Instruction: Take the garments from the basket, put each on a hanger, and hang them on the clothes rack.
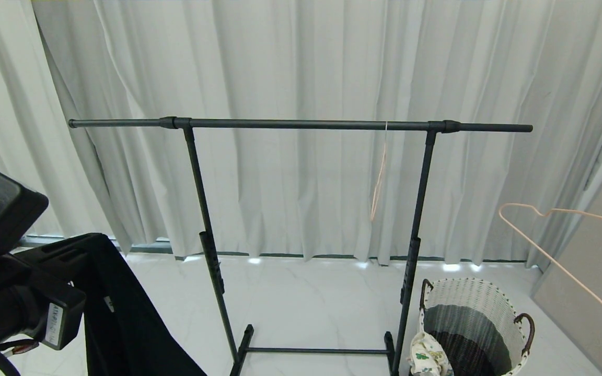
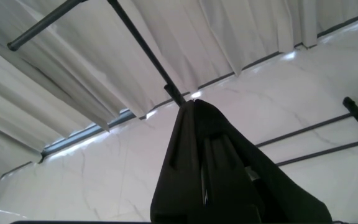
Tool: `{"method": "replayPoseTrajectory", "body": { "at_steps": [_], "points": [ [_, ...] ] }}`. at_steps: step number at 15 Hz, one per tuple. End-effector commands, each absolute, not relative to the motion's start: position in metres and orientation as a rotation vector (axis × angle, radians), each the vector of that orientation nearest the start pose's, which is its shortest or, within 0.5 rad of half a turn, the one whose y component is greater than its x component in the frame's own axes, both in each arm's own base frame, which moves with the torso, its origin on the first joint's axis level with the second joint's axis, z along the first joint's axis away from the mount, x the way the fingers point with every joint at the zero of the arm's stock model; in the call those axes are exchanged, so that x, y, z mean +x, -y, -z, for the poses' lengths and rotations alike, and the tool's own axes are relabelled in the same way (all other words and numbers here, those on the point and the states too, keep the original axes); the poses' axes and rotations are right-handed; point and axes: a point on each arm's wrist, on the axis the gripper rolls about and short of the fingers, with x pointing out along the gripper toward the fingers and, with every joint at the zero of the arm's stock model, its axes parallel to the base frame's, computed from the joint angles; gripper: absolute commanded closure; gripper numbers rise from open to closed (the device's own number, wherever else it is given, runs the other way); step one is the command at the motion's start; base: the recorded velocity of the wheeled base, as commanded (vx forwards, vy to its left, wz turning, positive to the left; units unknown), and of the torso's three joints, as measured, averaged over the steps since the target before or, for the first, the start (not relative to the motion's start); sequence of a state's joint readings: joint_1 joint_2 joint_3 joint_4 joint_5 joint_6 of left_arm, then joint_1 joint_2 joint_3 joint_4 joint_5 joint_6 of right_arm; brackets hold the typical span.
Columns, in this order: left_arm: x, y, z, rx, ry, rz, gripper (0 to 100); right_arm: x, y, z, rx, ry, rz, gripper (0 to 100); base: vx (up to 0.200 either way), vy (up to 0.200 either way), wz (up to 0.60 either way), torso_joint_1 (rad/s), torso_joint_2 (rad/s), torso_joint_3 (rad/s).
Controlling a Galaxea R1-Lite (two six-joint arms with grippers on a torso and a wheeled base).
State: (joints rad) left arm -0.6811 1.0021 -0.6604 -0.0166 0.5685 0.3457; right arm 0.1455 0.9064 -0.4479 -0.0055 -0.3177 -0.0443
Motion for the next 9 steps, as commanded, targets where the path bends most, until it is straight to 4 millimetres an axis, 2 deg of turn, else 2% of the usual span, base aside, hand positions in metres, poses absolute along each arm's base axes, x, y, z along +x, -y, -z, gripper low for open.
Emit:
{"method": "replayPoseTrajectory", "body": {
  "at_steps": [1, 6, 9],
  "points": [
    [0.103, 0.068, -0.232, 0.539, -0.250, 0.158, 100, 0.097, -0.007, -0.182, -0.148, -0.446, 0.158, 100, 0.000, 0.000, 0.00, 0.000, 0.00, 0.000],
    [0.094, 0.060, -0.224, 0.533, -0.253, 0.151, 100, 0.090, -0.006, -0.188, -0.180, -0.405, 0.160, 100, 0.000, 0.000, 0.00, 0.000, 0.00, 0.000],
    [0.096, 0.057, -0.220, 0.536, -0.272, 0.123, 100, 0.085, -0.007, -0.179, -0.203, -0.427, 0.112, 100, 0.000, 0.000, 0.00, 0.000, 0.00, 0.000]
  ]
}}
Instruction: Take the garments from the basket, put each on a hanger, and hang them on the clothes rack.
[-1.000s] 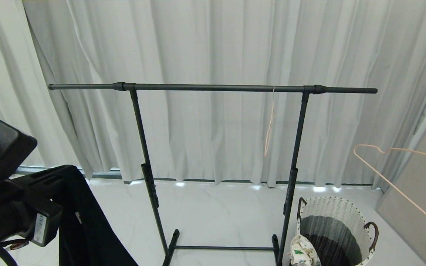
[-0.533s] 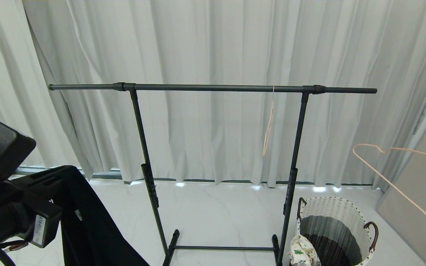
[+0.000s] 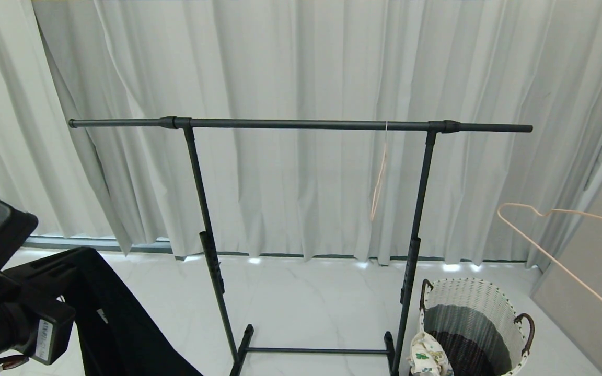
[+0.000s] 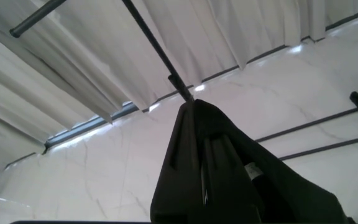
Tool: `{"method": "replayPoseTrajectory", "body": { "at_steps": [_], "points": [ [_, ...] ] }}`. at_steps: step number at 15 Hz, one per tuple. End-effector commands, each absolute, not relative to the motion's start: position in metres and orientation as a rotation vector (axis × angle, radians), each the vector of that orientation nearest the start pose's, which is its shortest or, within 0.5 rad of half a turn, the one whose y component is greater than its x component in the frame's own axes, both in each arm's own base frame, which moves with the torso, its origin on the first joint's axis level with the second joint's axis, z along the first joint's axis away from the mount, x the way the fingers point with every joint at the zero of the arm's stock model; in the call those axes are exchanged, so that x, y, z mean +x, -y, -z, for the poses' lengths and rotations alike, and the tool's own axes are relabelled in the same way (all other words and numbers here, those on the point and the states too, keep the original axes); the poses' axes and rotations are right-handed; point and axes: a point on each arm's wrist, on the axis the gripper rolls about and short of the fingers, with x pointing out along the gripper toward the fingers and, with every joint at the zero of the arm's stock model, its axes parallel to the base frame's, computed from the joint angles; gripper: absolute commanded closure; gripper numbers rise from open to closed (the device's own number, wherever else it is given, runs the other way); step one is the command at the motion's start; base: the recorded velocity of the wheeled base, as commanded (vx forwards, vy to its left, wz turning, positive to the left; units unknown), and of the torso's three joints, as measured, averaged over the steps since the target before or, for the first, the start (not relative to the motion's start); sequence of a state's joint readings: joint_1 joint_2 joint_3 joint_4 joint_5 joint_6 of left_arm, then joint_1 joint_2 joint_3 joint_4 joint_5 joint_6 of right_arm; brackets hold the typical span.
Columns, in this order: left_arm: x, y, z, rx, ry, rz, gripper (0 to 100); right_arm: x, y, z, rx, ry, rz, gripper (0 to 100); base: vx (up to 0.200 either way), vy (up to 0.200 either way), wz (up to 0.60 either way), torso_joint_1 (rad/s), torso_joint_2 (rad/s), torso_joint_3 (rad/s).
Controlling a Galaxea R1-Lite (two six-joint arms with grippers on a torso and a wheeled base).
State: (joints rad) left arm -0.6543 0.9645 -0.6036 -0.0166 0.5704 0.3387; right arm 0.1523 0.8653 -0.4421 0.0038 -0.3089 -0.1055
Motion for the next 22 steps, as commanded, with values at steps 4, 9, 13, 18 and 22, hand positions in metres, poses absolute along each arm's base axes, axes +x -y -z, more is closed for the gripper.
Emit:
{"method": "replayPoseTrajectory", "body": {
  "at_steps": [4, 9, 13, 18, 22],
  "points": [
    [0.109, 0.059, -0.227, 0.539, -0.293, 0.017, 100, 0.057, -0.011, -0.155, -0.151, -0.415, -0.198, 100, 0.000, 0.000, 0.00, 0.000, 0.00, 0.000],
    [0.155, 0.080, -0.242, 0.429, -0.328, -0.070, 100, 0.060, -0.031, -0.158, -0.154, -0.431, -0.560, 100, 0.000, 0.000, 0.00, 0.000, 0.00, 0.000],
    [0.191, 0.102, -0.242, 0.401, -0.365, -0.084, 100, 0.069, -0.066, -0.169, -0.086, -0.473, -0.842, 100, 0.000, 0.000, 0.00, 0.000, 0.00, 0.000],
    [0.199, 0.153, -0.257, 0.266, -0.309, 0.044, 100, 0.086, -0.124, -0.177, -0.032, -0.468, -1.015, 100, 0.000, 0.000, 0.00, 0.000, 0.00, 0.000],
    [0.204, 0.163, -0.249, 0.260, -0.321, -0.016, 100, 0.102, -0.146, -0.175, 0.001, -0.431, -0.960, 100, 0.000, 0.000, 0.00, 0.000, 0.00, 0.000]
  ]
}}
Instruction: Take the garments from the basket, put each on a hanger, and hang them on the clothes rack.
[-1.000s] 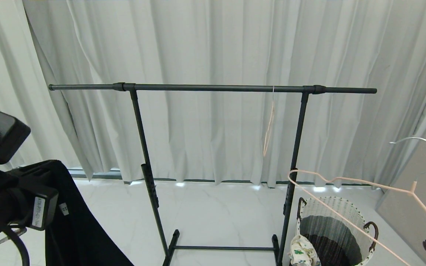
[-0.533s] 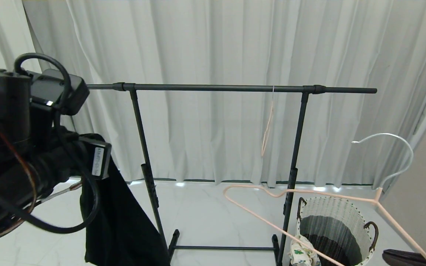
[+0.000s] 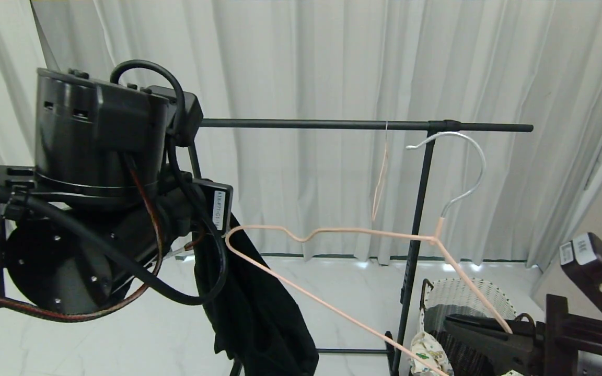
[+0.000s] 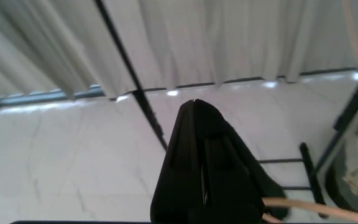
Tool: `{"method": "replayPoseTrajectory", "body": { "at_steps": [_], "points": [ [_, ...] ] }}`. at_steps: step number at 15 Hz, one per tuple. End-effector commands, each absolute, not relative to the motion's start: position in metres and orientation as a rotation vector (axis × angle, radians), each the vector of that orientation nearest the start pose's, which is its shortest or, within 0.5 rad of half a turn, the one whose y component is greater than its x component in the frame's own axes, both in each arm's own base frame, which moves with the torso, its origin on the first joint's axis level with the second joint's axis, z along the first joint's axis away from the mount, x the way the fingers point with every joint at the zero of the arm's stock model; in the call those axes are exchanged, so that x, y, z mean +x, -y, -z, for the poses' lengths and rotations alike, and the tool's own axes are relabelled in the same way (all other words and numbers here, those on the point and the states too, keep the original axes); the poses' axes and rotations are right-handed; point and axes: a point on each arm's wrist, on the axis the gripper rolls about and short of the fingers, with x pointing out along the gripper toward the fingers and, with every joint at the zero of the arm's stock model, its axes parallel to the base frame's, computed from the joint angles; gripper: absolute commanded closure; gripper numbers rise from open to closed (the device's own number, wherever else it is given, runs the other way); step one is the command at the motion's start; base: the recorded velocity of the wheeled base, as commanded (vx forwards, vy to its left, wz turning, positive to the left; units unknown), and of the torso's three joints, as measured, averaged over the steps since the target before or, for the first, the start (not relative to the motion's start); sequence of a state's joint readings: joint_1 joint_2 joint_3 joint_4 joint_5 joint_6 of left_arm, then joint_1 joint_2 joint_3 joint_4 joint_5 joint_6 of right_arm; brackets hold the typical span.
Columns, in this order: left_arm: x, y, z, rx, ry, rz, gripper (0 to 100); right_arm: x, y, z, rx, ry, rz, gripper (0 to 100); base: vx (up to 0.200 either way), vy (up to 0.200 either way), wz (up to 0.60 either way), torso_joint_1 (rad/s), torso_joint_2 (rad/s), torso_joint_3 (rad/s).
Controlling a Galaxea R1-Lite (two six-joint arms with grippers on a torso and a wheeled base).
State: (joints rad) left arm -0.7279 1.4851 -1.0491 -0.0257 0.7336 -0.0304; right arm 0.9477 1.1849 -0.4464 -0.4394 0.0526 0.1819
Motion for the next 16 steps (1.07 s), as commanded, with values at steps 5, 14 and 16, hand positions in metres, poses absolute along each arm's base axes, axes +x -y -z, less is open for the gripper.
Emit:
{"method": "replayPoseTrajectory", "body": {
  "at_steps": [5, 14, 16],
  "points": [
    [0.196, 0.176, -0.253, 0.237, -0.300, 0.025, 100, 0.107, -0.151, -0.174, 0.020, -0.431, -0.881, 100, 0.000, 0.000, 0.00, 0.000, 0.00, 0.000],
    [0.184, 0.186, -0.256, 0.237, -0.283, 0.059, 100, 0.123, -0.197, -0.175, 0.058, -0.373, -0.865, 100, 0.000, 0.000, 0.00, 0.000, 0.00, 0.000],
    [0.180, 0.191, -0.260, 0.229, -0.270, 0.084, 100, 0.122, -0.214, -0.170, 0.075, -0.382, -0.892, 100, 0.000, 0.000, 0.00, 0.000, 0.00, 0.000]
  ]
}}
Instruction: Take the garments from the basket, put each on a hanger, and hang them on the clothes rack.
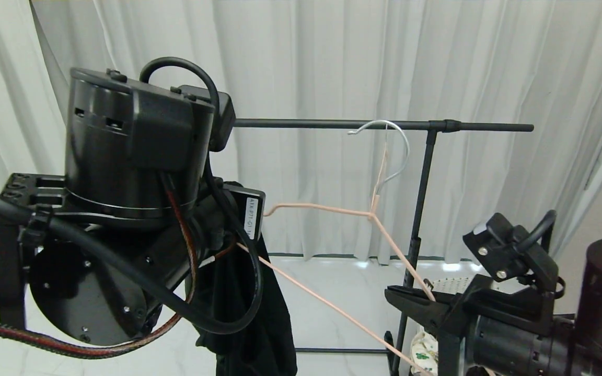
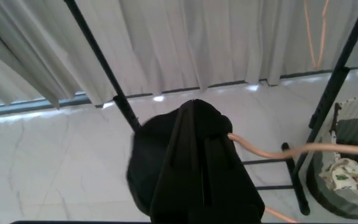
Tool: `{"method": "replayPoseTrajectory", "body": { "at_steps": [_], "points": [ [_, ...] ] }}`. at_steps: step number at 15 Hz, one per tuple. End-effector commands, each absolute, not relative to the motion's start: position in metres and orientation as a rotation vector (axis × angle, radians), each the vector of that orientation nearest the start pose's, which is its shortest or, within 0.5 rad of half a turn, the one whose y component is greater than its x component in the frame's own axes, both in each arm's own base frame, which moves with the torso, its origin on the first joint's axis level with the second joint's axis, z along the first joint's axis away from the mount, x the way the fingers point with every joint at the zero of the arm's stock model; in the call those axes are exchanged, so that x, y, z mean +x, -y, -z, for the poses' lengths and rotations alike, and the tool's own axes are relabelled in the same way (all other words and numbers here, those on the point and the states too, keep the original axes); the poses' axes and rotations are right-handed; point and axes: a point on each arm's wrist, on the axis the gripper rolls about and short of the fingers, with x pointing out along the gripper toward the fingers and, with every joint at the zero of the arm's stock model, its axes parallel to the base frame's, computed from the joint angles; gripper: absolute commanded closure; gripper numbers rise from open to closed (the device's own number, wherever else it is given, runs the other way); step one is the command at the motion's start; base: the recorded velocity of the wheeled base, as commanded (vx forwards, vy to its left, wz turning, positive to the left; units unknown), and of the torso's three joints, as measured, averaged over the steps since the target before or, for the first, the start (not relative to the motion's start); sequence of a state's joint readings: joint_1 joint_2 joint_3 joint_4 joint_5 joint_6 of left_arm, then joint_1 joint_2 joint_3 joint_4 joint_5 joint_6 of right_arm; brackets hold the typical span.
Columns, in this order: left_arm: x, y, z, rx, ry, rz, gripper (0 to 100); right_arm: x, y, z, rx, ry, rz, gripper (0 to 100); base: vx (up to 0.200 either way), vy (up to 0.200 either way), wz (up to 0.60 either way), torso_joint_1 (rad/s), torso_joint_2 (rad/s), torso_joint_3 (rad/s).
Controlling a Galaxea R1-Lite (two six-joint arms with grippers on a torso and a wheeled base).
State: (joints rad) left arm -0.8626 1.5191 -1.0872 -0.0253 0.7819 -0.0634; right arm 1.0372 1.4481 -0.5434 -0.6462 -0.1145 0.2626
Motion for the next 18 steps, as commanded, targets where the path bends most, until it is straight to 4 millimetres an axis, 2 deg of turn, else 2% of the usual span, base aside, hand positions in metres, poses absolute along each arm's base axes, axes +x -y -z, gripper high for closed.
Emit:
{"method": "replayPoseTrajectory", "body": {
  "at_steps": [1, 7, 14, 15, 18],
  "points": [
    [0.178, 0.194, -0.264, 0.221, -0.259, 0.098, 100, 0.120, -0.221, -0.167, 0.068, -0.393, -0.911, 100, 0.000, 0.000, 0.00, 0.000, 0.00, 0.000],
    [0.148, 0.217, -0.273, 0.215, -0.224, 0.240, 100, 0.115, -0.260, -0.163, 0.112, -0.429, -0.918, 100, 0.000, 0.000, 0.00, 0.000, 0.00, 0.000],
    [0.143, 0.215, -0.275, 0.205, -0.217, 0.254, 100, 0.117, -0.263, -0.168, 0.203, -0.411, -0.868, 100, 0.000, 0.000, 0.00, 0.000, 0.00, 0.000],
    [0.143, 0.215, -0.275, 0.205, -0.217, 0.254, 0, 0.117, -0.262, -0.170, 0.212, -0.408, -0.859, 100, 0.000, 0.000, 0.00, 0.000, 0.00, 0.000],
    [0.143, 0.214, -0.275, 0.202, -0.213, 0.245, 0, 0.119, -0.254, -0.177, 0.234, -0.386, -0.848, 100, 0.000, 0.000, 0.00, 0.000, 0.00, 0.000]
  ]
}}
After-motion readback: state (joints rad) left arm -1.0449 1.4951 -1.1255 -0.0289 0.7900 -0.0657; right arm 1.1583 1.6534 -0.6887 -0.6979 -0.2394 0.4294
